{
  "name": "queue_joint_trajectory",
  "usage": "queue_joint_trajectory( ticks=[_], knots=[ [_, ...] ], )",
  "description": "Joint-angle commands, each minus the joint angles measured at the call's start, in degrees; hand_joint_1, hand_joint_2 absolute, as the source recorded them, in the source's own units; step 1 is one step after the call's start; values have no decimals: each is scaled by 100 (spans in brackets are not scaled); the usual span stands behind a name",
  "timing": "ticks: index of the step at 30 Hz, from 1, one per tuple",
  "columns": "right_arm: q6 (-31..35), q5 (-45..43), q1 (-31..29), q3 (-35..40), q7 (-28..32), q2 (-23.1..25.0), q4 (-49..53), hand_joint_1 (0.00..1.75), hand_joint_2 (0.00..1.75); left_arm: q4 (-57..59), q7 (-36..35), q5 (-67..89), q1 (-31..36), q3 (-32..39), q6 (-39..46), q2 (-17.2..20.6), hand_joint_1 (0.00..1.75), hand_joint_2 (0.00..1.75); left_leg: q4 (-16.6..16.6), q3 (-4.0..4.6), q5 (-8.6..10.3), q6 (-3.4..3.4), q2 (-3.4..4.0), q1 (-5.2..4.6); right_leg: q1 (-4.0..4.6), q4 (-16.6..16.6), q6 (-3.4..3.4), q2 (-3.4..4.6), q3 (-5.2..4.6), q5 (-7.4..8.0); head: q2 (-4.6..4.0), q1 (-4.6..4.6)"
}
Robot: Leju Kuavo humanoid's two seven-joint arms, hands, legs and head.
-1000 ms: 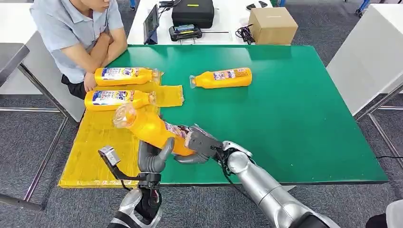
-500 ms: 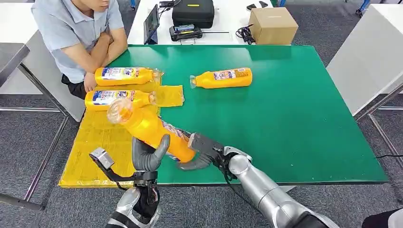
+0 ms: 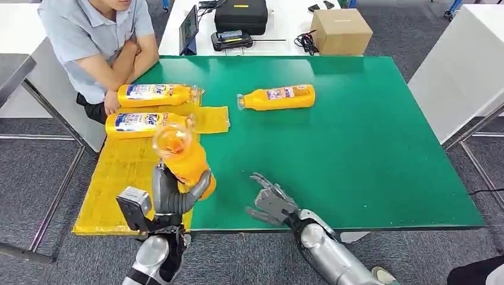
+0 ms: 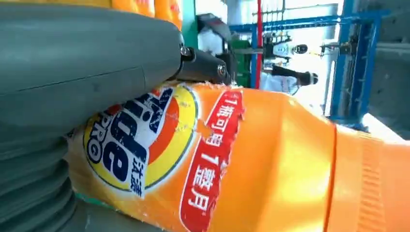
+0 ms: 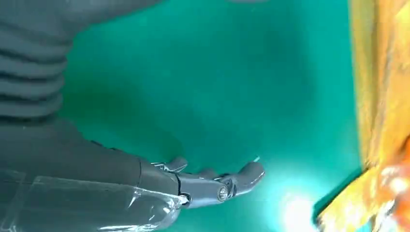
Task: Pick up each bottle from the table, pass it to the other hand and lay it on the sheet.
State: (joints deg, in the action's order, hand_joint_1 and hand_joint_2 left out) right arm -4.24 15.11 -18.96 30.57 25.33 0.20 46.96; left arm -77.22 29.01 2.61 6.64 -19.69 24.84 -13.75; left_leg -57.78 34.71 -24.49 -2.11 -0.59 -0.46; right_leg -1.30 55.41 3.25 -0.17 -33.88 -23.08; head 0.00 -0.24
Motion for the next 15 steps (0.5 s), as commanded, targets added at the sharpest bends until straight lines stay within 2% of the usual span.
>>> queue_joint_trajectory(
  ticks=[1,2,8,11,15],
  knots=[
    [-14,469,455,-1467,93,-8,735,0,175,1093,-2347,6251,698,-71,1054,1219,175,175,10,-24,2,16,-11,6,7,-5,-18,-12,26,-4,0,2],
    [-101,469,425,-1475,146,46,731,0,175,1340,-2607,6801,834,-9,975,1307,175,175,8,-16,3,12,-5,3,4,-4,-14,-4,16,0,0,0],
    [-97,452,604,-1543,186,171,998,0,175,1799,-2695,7082,1105,31,767,1262,175,175,1,-24,0,18,10,14,14,-1,-18,3,19,0,0,2],
    [-160,449,765,-1516,282,203,1358,0,175,1872,-2929,7428,1149,95,713,1271,175,175,2,-20,6,15,7,10,10,0,-12,2,17,-2,0,2],
    [-403,411,890,-1251,321,164,1880,0,175,2566,-3040,7518,1490,346,716,1294,175,175,-2,-26,-1,20,10,16,16,2,-18,7,26,-6,0,2]
  ],
)
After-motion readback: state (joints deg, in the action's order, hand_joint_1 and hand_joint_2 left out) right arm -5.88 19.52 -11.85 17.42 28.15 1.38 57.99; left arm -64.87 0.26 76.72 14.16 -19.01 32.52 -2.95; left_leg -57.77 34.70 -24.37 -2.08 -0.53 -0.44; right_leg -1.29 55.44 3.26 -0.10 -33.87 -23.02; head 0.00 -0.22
